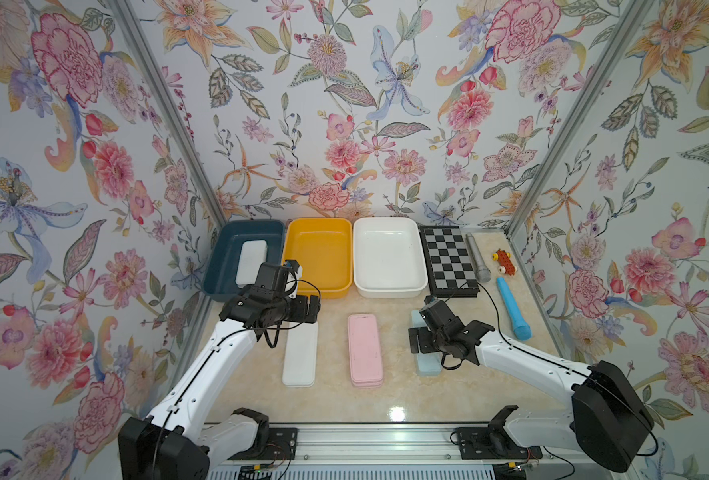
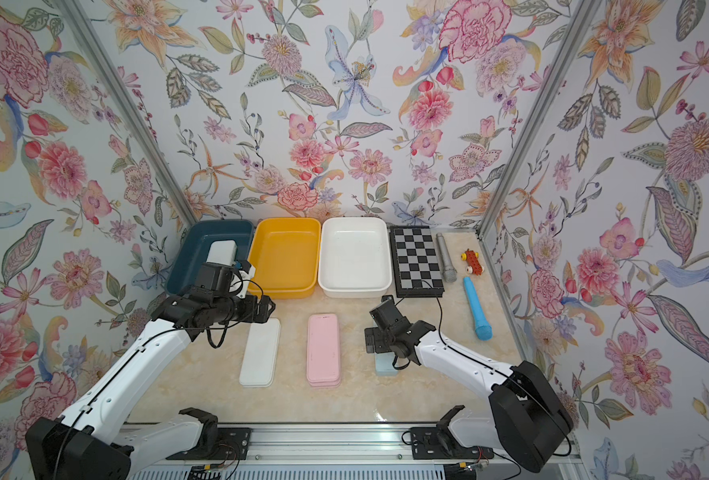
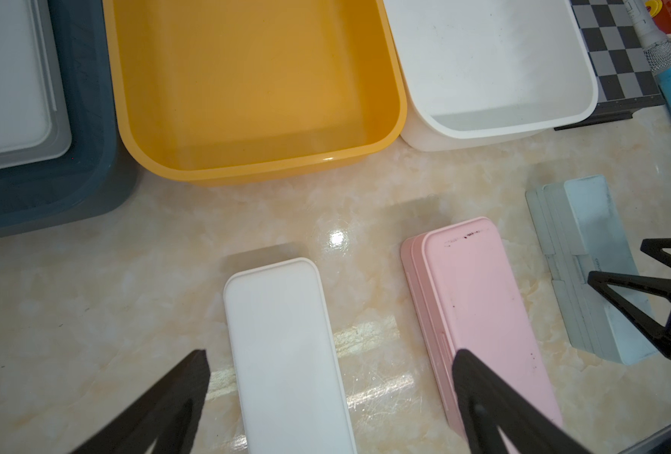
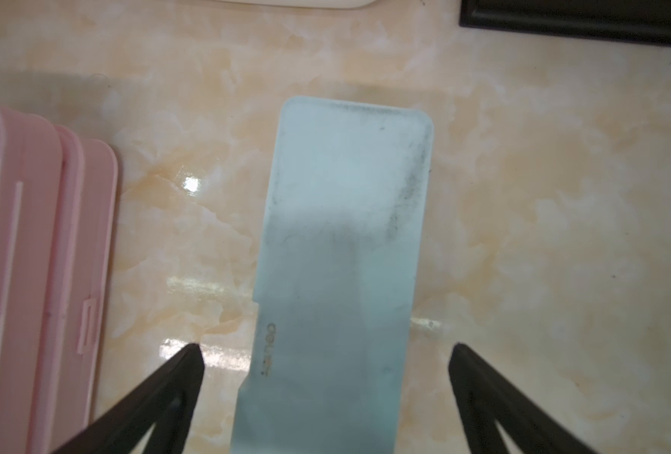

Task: Place the pencil cases by color into the storage box
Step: Pick up the pencil case from the center of the board.

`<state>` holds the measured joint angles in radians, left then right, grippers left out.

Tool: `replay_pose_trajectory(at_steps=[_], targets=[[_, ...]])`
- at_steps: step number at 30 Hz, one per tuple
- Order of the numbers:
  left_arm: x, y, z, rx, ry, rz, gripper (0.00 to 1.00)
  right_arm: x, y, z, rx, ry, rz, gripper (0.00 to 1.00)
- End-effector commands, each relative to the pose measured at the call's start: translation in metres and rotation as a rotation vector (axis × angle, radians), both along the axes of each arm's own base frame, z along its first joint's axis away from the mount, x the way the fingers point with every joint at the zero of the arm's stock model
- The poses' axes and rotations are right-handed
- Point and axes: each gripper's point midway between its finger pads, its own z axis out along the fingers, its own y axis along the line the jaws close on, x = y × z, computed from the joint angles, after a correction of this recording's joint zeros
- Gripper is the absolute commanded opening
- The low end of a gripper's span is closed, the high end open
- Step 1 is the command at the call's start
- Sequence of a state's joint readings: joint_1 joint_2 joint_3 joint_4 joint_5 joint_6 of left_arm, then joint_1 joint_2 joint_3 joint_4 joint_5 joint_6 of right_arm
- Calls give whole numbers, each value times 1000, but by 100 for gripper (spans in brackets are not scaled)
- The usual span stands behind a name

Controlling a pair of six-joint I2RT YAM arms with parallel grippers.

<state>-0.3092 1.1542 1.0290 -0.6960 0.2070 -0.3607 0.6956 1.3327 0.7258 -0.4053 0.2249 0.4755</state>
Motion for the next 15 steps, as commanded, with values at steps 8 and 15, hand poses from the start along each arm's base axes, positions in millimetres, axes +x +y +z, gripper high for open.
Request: replay_pose_trajectory(at_steps=[8, 15], targets=[[-9, -15, -35, -32, 70, -42, 98, 12, -2, -2, -41, -40, -80, 98], [-5, -14, -34, -26, 62, -41, 98, 15, 1, -2, -54, -30, -64, 82]])
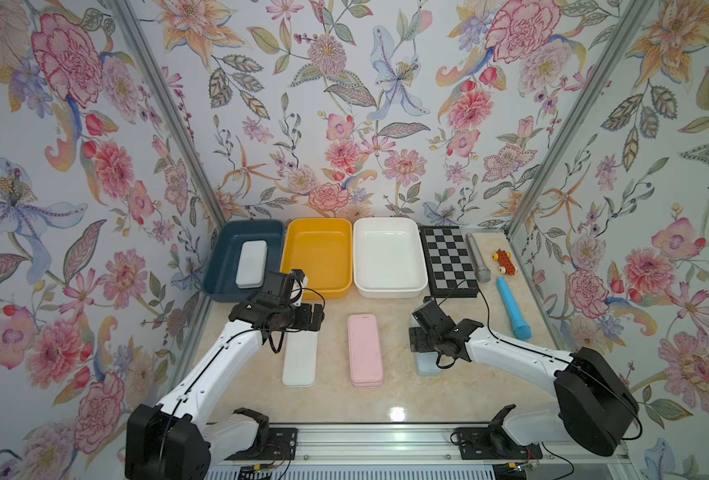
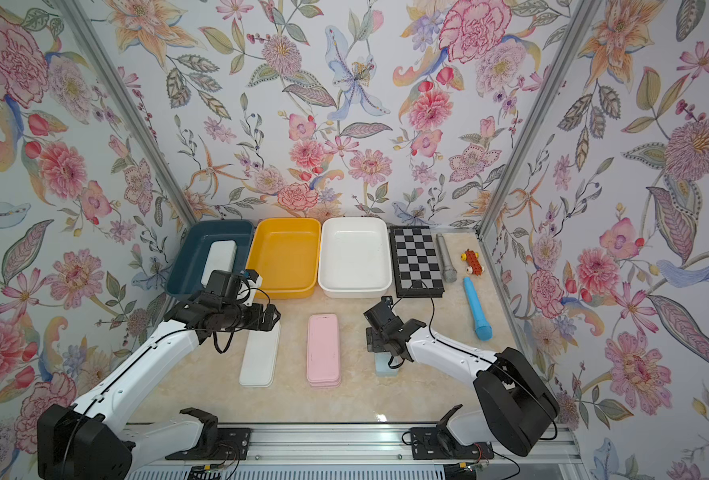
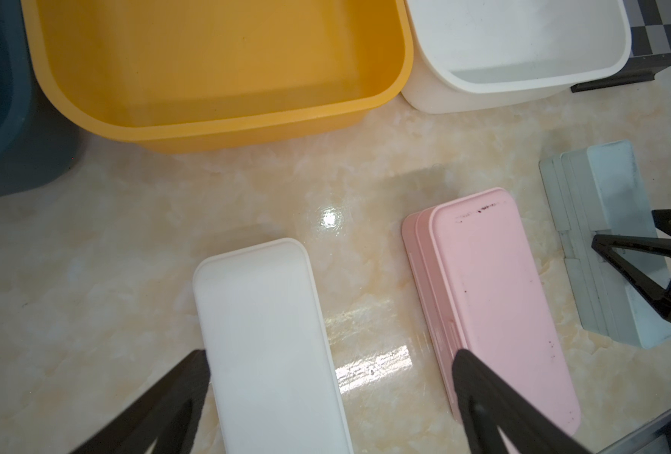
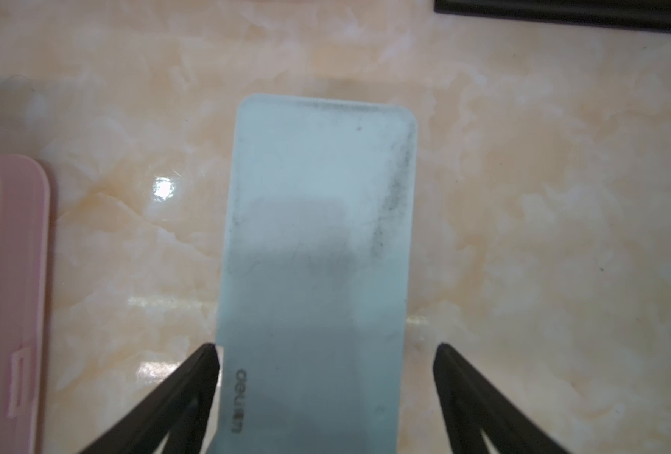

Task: Place the pencil cases by color into the storage box
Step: Pick up the pencil case from the center of the board.

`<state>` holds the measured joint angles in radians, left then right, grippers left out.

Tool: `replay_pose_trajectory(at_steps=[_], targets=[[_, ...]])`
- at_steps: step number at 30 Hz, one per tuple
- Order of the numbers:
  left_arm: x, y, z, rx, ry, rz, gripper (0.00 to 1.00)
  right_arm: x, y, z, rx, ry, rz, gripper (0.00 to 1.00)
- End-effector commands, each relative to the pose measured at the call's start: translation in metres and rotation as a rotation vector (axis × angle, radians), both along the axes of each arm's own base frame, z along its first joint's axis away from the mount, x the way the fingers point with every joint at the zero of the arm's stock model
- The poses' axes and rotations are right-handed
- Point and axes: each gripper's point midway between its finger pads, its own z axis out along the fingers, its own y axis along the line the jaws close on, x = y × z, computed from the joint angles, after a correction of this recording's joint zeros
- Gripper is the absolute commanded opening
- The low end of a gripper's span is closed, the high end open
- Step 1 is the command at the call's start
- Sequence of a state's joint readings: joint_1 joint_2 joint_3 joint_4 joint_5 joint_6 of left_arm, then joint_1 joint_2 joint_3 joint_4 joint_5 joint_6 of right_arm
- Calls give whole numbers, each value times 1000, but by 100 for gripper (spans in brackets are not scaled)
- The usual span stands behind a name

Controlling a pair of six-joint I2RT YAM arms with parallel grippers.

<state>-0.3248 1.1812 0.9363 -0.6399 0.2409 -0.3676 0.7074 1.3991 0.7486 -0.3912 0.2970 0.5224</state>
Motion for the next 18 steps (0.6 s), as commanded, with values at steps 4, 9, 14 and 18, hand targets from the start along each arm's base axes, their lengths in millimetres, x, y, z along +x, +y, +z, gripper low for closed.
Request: replay_pose_trajectory(at_steps=[4, 9, 14, 18], targets=[[4, -4, 5, -9, -19, -10, 98, 4, 4, 4, -1, -14, -1, 71], [5, -2, 4, -13, -15, -3, 98, 4, 5, 4, -3, -10, 7, 59], [5, -1, 4, -15, -13, 0, 98, 3, 8, 0, 4, 3, 17, 47], [5, 0, 3, -18, -12, 0, 98, 3, 7, 1, 9, -2, 12, 47]])
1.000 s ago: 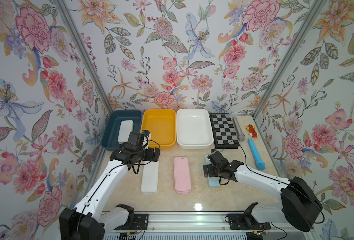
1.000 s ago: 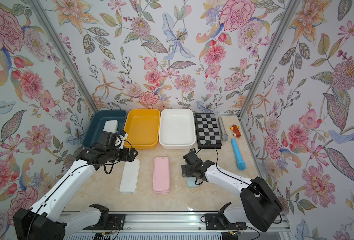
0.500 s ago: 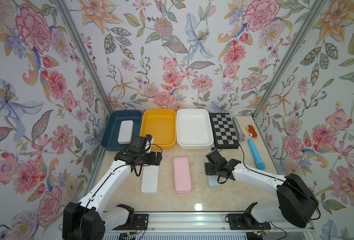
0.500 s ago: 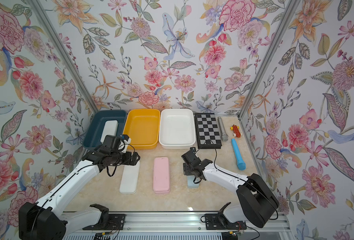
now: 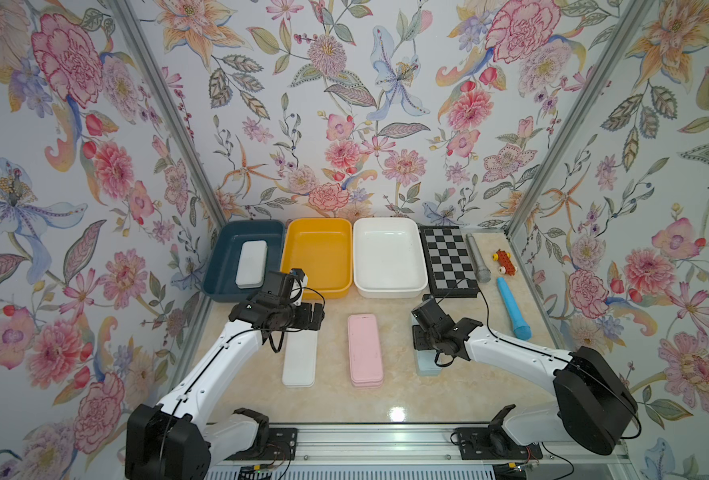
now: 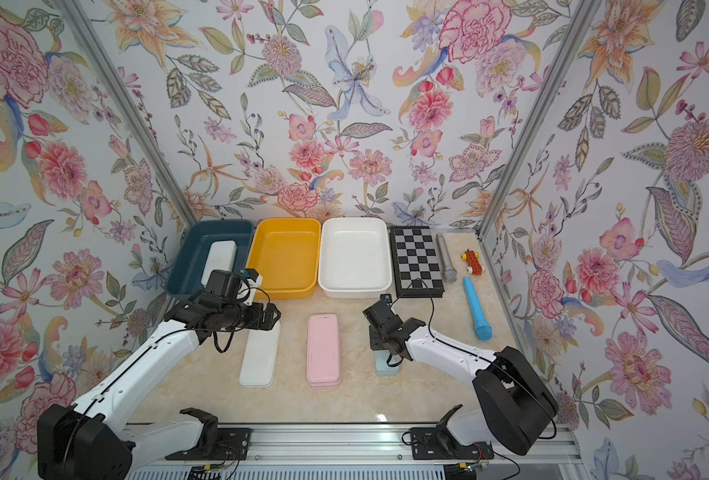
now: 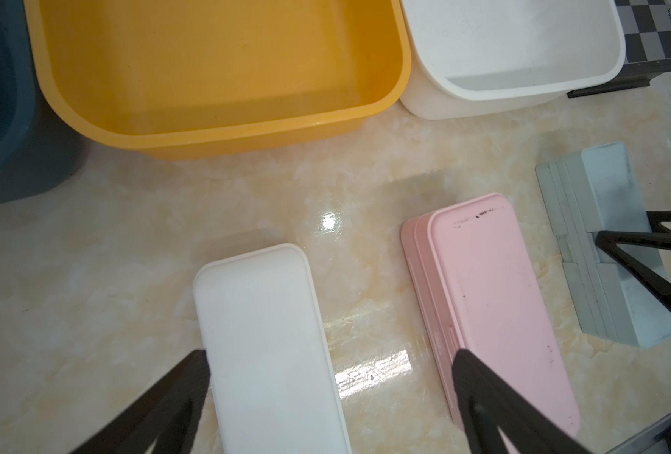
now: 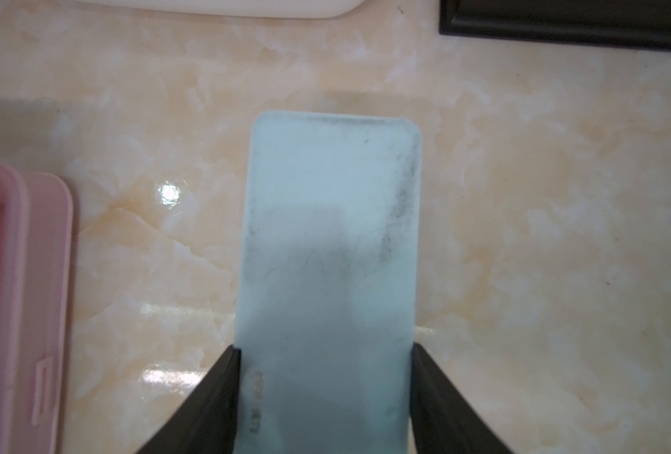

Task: Place the pencil cases by color into the storage box
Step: Pick up the pencil case from the center of the board.

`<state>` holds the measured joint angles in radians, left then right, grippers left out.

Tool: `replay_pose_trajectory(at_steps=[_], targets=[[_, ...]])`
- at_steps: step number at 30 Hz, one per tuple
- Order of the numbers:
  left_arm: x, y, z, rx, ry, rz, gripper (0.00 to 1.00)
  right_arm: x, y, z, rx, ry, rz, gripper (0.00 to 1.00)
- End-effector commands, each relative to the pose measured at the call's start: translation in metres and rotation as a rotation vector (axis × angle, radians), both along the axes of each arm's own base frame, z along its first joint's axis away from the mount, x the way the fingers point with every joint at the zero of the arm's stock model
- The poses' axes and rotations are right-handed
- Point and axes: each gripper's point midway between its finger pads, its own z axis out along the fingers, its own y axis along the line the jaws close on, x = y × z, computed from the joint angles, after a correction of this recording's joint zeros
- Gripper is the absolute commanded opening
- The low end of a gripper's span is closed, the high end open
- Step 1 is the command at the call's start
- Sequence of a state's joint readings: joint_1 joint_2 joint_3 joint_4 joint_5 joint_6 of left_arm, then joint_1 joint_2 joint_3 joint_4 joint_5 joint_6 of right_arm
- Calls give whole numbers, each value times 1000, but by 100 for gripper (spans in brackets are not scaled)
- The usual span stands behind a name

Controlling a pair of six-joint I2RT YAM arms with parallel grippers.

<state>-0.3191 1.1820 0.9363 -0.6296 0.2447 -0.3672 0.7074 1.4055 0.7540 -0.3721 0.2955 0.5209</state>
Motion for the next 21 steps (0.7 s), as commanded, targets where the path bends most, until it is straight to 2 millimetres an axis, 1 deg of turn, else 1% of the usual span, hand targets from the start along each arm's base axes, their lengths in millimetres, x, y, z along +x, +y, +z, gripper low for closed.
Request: replay_pose_trajectory(at_steps=[1, 5, 10, 16, 19, 21], targets=[[3, 0, 2, -12, -2, -3, 98, -1, 4, 0, -2, 10, 11, 46], [3, 0, 2, -15, -1, -3, 98, 2, 2, 12, 1, -19, 6, 46], [5, 2, 2, -21, 2, 2, 98, 5, 1, 33, 7, -57, 10, 44], [6, 2, -1, -29, 12, 5, 98, 7, 3, 51, 22, -71, 16, 45], [6, 3, -1, -28, 13, 7, 98, 14, 9, 69, 25, -95, 36, 46], [6, 3, -1, -27, 14, 9, 99, 23, 14, 83, 28, -117, 46, 46]])
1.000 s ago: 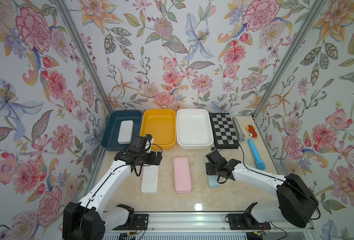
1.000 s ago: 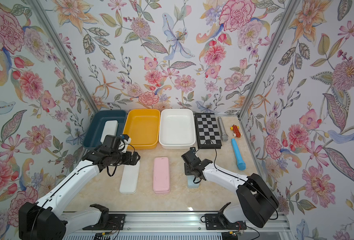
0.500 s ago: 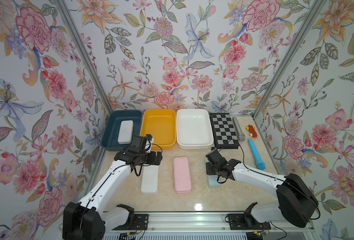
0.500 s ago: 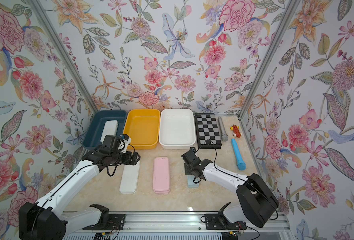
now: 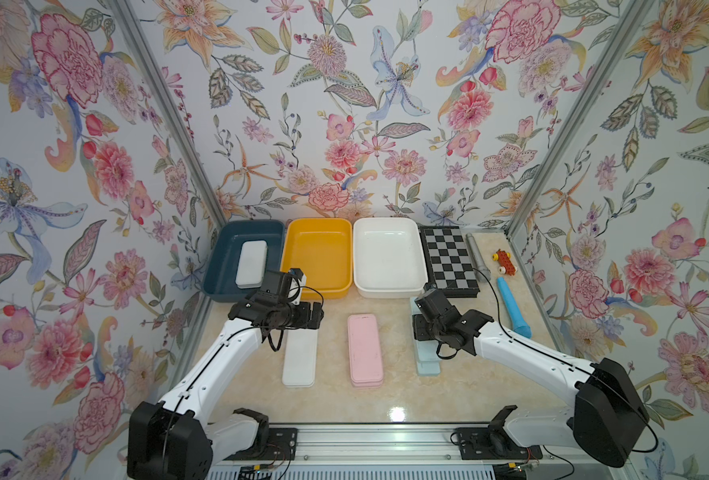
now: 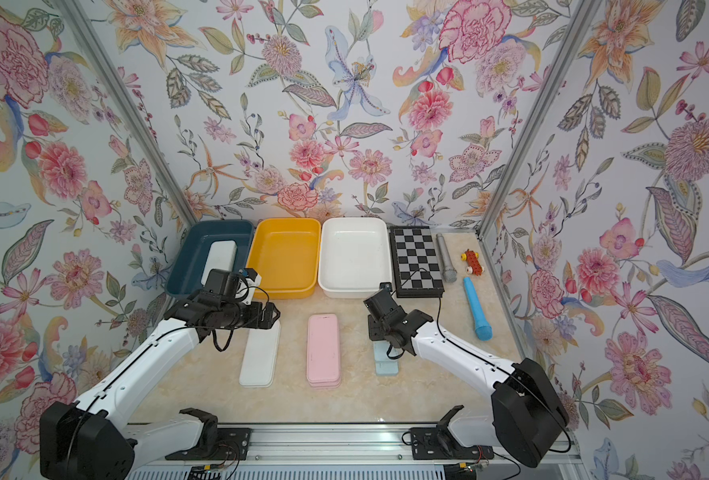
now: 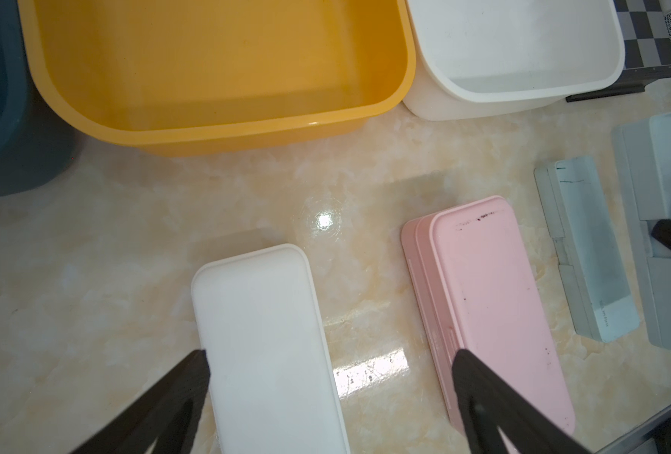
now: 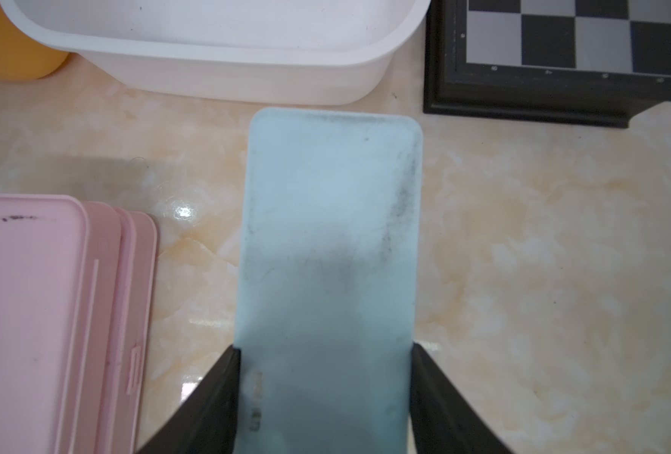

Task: Place the pencil cases by color into the storage box
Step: Pick up the pencil case from the center of the board, then place the pencil case at the storage box.

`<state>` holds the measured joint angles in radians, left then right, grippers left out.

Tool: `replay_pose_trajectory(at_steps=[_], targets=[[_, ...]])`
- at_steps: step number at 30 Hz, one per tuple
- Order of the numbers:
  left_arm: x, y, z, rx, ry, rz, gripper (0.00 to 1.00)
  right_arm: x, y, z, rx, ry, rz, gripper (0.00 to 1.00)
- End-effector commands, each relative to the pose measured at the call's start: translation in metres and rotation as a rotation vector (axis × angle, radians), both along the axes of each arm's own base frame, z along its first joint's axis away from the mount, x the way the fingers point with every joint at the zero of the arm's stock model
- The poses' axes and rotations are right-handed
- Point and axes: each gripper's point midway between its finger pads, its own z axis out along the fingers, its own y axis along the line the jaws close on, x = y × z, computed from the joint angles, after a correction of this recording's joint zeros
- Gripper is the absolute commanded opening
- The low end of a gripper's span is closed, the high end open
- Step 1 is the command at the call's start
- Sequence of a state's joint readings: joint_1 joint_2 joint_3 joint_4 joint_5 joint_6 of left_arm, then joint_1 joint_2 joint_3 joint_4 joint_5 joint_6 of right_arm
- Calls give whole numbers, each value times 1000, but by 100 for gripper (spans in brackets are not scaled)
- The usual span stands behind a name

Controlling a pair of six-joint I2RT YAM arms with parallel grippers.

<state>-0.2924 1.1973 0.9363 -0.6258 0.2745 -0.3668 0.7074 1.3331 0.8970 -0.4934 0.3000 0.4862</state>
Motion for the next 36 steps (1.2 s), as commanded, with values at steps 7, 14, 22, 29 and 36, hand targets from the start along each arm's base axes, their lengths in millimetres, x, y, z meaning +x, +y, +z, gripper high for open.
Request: replay_pose_trajectory(at_steps=[7, 14, 22, 29, 36], targets=[[4, 3, 1, -9, 0, 7, 98, 52, 21, 48, -6, -73, 46, 46], [8, 12, 2, 6, -11, 39, 98, 119, 42, 55, 12, -96, 56, 47], [11, 23, 3, 22, -21, 69, 98, 204, 74, 41, 49, -107, 81, 46], [15, 26, 0, 17, -14, 82, 98, 273, 87, 13, 86, -103, 70, 45], [19, 30, 4, 9, -40, 97, 98, 316, 88, -22, 95, -92, 52, 45]])
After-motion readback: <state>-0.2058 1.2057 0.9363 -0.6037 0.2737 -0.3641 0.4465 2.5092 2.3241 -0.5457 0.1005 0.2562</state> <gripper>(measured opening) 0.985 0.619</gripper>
